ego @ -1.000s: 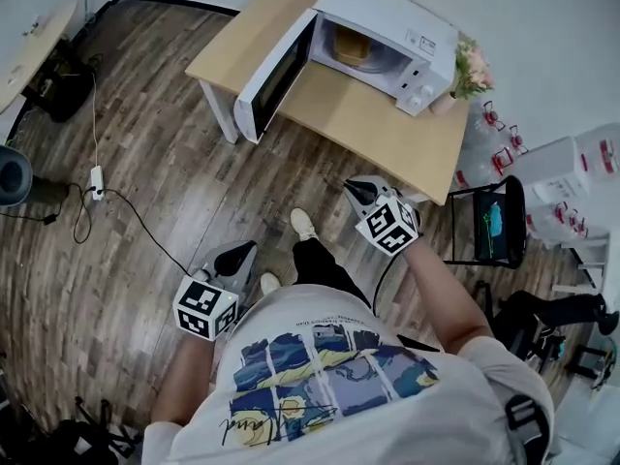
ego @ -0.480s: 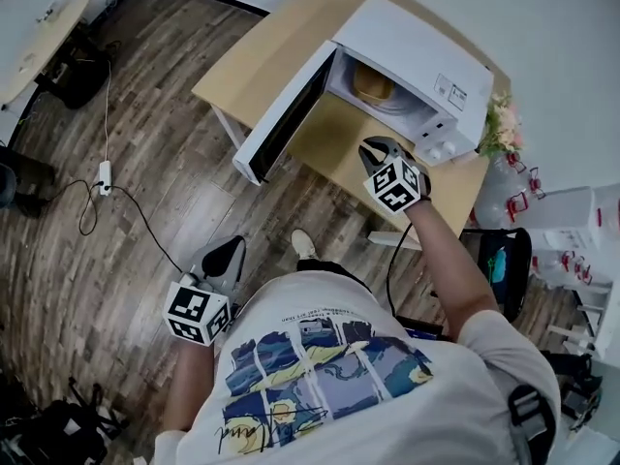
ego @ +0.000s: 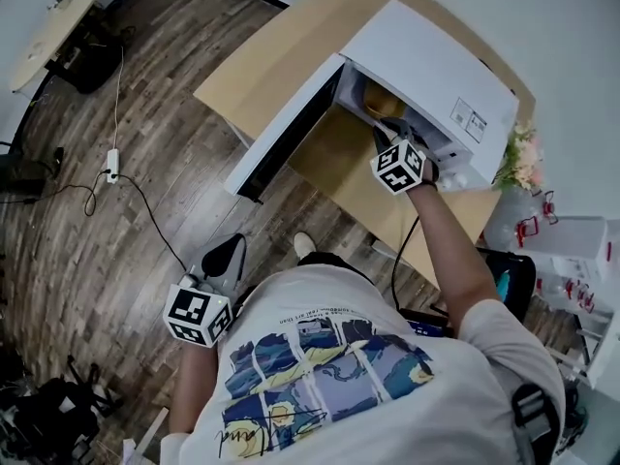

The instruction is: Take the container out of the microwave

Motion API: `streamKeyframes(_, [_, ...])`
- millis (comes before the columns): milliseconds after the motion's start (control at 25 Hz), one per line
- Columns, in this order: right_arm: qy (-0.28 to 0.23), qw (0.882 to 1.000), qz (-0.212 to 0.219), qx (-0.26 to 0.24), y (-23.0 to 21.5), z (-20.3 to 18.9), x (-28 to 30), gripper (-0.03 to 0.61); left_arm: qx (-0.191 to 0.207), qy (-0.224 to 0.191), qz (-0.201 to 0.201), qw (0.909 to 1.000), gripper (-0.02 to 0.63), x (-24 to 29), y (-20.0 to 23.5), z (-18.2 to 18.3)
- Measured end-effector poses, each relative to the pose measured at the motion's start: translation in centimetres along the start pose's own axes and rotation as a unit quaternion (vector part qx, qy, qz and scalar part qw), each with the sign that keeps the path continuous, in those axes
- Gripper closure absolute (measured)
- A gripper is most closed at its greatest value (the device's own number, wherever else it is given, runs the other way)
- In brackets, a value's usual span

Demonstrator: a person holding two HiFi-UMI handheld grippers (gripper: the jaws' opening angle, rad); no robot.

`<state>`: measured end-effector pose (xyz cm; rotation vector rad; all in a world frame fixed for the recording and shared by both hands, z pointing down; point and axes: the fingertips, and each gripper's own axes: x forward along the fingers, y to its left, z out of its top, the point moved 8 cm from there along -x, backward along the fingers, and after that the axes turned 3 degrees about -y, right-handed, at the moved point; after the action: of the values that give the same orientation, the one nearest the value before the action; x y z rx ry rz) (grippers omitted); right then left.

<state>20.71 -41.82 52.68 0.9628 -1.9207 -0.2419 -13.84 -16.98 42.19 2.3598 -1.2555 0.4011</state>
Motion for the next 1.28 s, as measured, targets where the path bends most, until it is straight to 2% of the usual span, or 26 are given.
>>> streamKeyframes(200, [0.011,0.999,-0.009,-0.035,-1.2,-0.6,2.4,0.511,0.004,0.003,0.017,0.9998,0.605,1.3,0.0,0.7])
streamKeyframes(440, [0.031,0.998,0.005,-0.05,-1.7,-1.3,4.1,0.511,-0.005,0.009,0.036,0.9993,0.606,1.5,-0.4,1.1])
streamKeyframes(800, [0.033,0.996,0.017,-0.079,-1.8,-1.5,5.2,0.546,-0.009,0.01,0.046,0.9988,0.605,2.3,-0.8,1.2])
streamKeyframes(1280, [0.036,0.995,0.015,-0.087,-1.3,-1.0,4.7,0.56,-0.01,0.01,0.048,0.9987,0.605,1.2,-0.4,0.5])
